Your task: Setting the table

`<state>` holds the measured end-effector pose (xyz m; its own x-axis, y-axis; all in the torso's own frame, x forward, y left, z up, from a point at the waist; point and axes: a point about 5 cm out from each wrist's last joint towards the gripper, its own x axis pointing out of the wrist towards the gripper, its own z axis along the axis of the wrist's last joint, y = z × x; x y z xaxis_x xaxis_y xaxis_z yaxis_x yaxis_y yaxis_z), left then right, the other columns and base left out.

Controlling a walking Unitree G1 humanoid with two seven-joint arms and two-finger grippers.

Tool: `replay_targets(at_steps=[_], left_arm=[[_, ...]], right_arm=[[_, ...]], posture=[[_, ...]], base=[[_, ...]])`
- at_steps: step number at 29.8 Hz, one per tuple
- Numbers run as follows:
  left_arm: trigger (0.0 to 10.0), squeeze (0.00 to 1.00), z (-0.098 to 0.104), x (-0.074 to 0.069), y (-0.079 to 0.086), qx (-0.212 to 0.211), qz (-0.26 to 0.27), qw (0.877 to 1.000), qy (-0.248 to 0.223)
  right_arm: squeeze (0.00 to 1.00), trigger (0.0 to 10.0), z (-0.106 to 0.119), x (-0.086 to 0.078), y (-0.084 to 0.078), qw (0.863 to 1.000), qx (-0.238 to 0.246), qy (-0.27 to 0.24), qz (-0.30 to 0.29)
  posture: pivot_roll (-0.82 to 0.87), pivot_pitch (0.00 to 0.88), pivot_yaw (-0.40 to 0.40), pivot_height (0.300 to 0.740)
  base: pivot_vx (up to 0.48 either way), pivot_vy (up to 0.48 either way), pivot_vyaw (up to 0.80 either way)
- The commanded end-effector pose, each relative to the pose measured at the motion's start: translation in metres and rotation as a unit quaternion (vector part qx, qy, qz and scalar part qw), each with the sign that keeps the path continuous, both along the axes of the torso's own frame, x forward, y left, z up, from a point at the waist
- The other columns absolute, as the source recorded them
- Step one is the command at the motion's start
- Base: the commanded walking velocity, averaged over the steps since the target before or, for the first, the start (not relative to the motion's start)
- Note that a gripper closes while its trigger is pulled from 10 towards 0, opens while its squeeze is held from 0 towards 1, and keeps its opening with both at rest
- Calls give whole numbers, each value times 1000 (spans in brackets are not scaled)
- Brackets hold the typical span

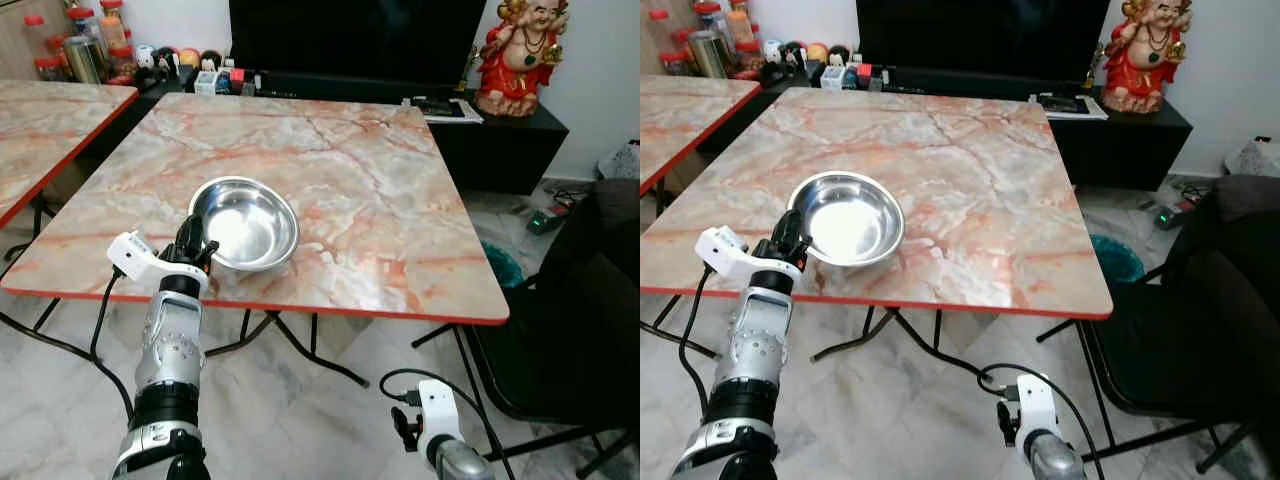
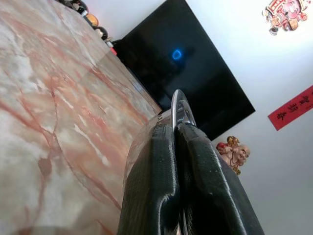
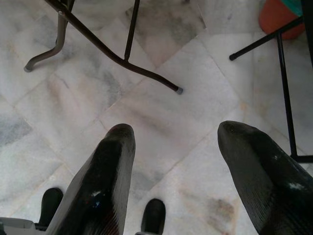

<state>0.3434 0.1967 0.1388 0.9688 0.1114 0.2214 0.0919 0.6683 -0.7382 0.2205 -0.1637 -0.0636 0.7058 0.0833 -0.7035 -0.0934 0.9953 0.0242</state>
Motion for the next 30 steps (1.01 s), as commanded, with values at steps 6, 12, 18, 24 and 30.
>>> replay_targets(at_steps=[6,12,18,24,30], left_arm=[[10000,0,7,2,-2,-2,-5,1000,-15],[10000,0,8,2,-2,-1,-8,1000,-17],[10000,0,8,2,-3,0,-9,1000,-17],[10000,0,9,2,-3,-1,-10,1000,-18],[10000,0,9,3,-3,-1,-11,1000,-19]], right_arm=[[0,10000,2,3,-3,1000,-3,-7,-3],[0,10000,2,3,-2,1000,-3,-7,-3],[0,10000,2,3,-2,1000,-2,-6,-3],[0,10000,2,3,-1,1000,0,-4,-3],[0,10000,2,3,0,1000,5,-3,-3]], posture=[[90,0,-65,740],[89,0,-63,740],[90,0,-62,740],[91,0,-62,740],[92,0,-64,740]], base=[[251,0,0],[259,0,0],[266,0,0],[273,0,0],[278,0,0]])
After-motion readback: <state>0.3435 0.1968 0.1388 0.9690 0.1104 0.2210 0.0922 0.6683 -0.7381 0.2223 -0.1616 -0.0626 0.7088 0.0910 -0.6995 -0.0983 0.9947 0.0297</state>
